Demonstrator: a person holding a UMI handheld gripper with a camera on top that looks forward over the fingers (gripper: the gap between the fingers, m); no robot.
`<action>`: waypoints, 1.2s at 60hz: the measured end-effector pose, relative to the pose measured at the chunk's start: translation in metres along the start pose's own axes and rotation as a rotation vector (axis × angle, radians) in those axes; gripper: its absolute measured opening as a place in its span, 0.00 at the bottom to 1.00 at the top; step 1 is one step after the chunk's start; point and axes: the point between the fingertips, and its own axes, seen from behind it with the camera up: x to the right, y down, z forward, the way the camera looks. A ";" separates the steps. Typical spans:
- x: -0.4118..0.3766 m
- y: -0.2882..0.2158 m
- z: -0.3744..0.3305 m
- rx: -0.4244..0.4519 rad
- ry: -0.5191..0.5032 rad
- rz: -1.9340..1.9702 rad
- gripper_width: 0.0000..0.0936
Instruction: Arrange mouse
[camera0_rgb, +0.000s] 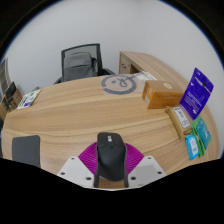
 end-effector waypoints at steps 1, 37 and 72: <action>0.000 0.000 0.000 0.002 0.002 -0.005 0.32; -0.148 -0.121 -0.196 0.226 -0.054 -0.068 0.28; -0.336 0.054 -0.095 -0.017 -0.163 -0.194 0.28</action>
